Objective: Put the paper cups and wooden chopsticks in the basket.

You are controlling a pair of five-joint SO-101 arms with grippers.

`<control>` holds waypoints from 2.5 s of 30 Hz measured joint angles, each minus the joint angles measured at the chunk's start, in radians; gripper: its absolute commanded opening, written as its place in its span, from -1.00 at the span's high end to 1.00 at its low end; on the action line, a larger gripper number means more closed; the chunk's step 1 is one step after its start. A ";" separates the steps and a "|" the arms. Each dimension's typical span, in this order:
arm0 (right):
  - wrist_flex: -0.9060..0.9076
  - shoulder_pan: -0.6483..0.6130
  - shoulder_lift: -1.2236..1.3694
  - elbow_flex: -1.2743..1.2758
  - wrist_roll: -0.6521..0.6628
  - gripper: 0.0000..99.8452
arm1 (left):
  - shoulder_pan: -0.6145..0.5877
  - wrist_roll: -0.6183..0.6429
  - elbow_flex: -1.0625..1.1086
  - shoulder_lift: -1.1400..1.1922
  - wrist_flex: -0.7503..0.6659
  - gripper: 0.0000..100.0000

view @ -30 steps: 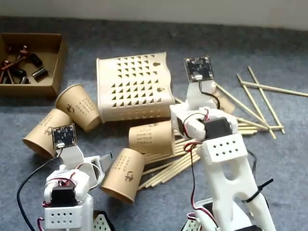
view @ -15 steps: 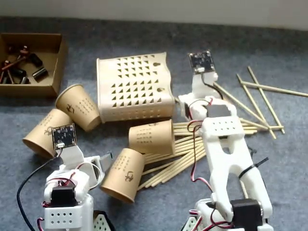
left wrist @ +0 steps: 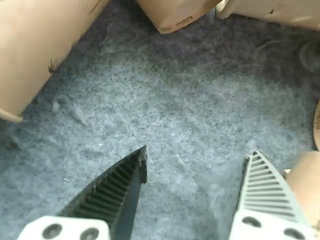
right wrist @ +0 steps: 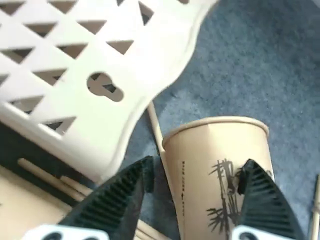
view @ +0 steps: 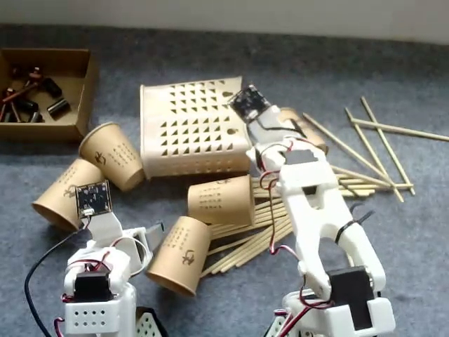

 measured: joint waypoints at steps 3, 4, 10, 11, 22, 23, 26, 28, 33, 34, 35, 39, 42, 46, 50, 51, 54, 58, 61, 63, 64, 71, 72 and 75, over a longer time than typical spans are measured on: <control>0.000 -0.060 -0.044 0.041 0.002 0.46 | 0.000 0.000 0.000 0.000 0.000 0.40; 0.000 -0.077 -0.064 0.061 0.002 0.46 | 0.000 0.000 0.000 0.000 0.000 0.40; 0.002 -0.190 -0.212 0.198 0.002 0.46 | 0.000 0.000 0.000 0.000 0.000 0.40; 0.002 -0.207 -0.242 0.218 0.003 0.46 | 0.000 0.000 0.000 0.000 0.000 0.40; -0.003 -0.331 -0.416 0.293 0.006 0.46 | 0.000 0.000 0.000 0.000 0.000 0.40; -0.026 -0.331 -0.413 0.295 0.006 0.46 | 0.000 0.000 0.000 0.000 0.000 0.40; -0.104 -0.331 -0.381 0.315 0.006 0.46 | 0.000 0.000 0.000 0.000 0.000 0.40; -0.157 -0.331 -0.358 0.339 0.006 0.46 | 0.000 0.000 0.000 0.000 0.000 0.40; -0.327 -0.333 -0.325 0.393 0.006 0.46 | 0.000 0.000 0.000 0.000 0.000 0.40; -0.361 -0.333 -0.322 0.405 0.006 0.46 | 0.000 0.000 0.000 0.000 0.000 0.40; -0.391 -0.333 -0.321 0.422 0.006 0.46 | 0.000 0.000 0.000 0.000 0.000 0.40; -0.476 -0.331 -0.321 0.474 0.066 0.46 | 0.000 0.000 0.000 0.000 0.000 0.40; -0.506 -0.331 -0.322 0.506 0.140 0.46 | 0.000 0.000 0.000 0.000 0.000 0.40; -0.511 -0.324 -0.324 0.516 0.157 0.46 | 0.000 0.000 0.000 0.000 0.000 0.40; -0.502 -0.264 -0.319 0.519 0.160 0.46 | 0.000 0.000 0.000 0.000 0.000 0.40; -0.502 -0.250 -0.321 0.519 0.160 0.46 | 0.000 0.000 0.000 0.000 0.000 0.40; -0.500 -0.210 -0.319 0.522 0.127 0.46 | 0.000 0.000 0.000 0.000 0.000 0.40; -0.411 -0.153 -0.321 0.516 0.040 0.46 | 0.000 0.000 0.000 0.000 0.000 0.40; -0.293 -0.117 -0.321 0.450 -0.031 0.46 | 0.000 0.000 0.000 0.000 0.000 0.40; -0.198 -0.083 -0.321 0.399 -0.095 0.46 | 0.000 0.000 0.000 0.000 0.000 0.40; -0.149 -0.063 -0.321 0.367 -0.129 0.46 | 0.000 0.000 0.000 0.000 0.000 0.40; 0.130 0.034 -0.321 0.215 -0.275 0.46 | 0.000 0.000 0.000 0.000 0.000 0.40; 0.153 0.034 -0.321 0.203 -0.281 0.46 | 0.000 0.000 0.000 0.000 0.000 0.40; 0.204 0.054 -0.321 0.190 -0.288 0.46 | 0.000 0.000 0.000 0.000 0.000 0.40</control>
